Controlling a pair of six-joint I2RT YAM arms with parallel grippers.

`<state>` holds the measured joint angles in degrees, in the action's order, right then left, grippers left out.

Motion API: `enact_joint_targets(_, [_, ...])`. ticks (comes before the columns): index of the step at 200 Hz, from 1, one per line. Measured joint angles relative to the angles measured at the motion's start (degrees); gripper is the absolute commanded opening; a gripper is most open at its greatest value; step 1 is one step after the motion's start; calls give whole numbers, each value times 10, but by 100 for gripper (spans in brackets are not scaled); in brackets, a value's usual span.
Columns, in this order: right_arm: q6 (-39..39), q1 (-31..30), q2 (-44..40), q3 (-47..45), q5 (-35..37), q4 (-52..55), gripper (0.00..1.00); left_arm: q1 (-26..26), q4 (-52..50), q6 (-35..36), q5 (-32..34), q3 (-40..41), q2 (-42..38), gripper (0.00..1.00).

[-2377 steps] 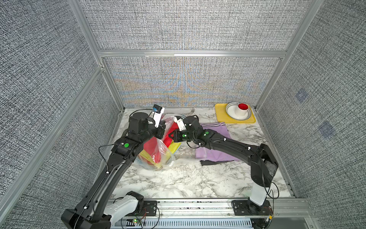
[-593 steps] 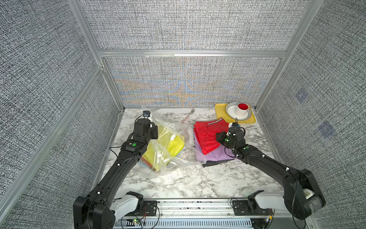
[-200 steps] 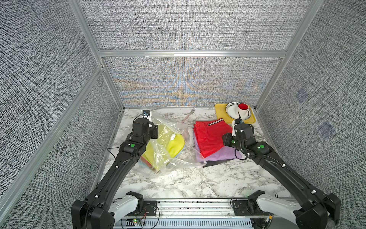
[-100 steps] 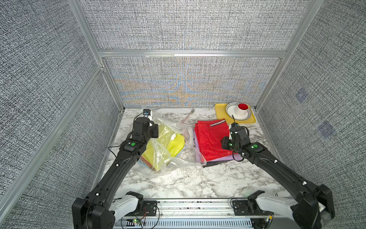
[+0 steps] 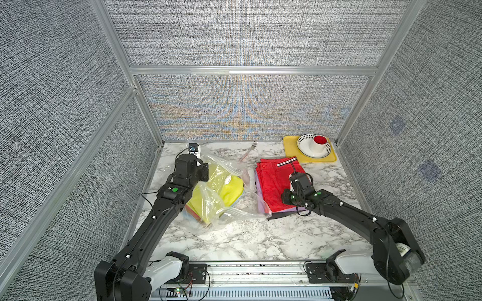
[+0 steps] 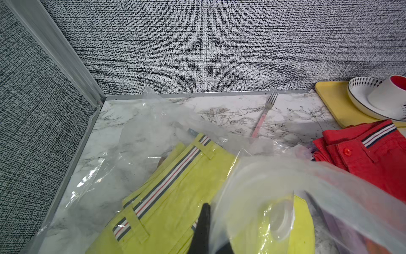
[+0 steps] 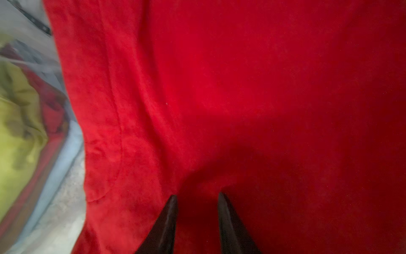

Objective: Take the trousers out of the vacuum bag
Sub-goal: Place the trousers at the center of the board, then take out the trousers from the vacuum bag.

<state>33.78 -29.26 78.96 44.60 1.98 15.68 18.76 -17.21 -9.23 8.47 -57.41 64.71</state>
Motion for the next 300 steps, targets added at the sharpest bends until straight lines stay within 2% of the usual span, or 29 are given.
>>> enact_joint_targets(34, [2, -22, 5, 11, 8, 7, 42, 0, -1, 0, -1, 0, 0, 0])
enact_joint_targets(79, [-14, -78, -42, 92, 29, 19, 51, 0, -5, 0, -19, 0, -1, 0])
enact_joint_targets(143, [-74, -208, -59, 177, 53, 16, 53, 0, -7, 11, -71, -26, 25, 0])
enact_joint_targets(199, [-121, -292, 19, 198, 45, -6, 52, 1, -23, 20, -128, -89, 83, 0])
enact_joint_targets(246, [-113, -297, 108, 221, 26, -33, 51, 3, -25, 22, -192, -98, 78, 0])
enact_joint_targets(300, [-79, -297, 206, 285, -9, -42, 52, 18, -21, 24, -215, -96, 51, 0])
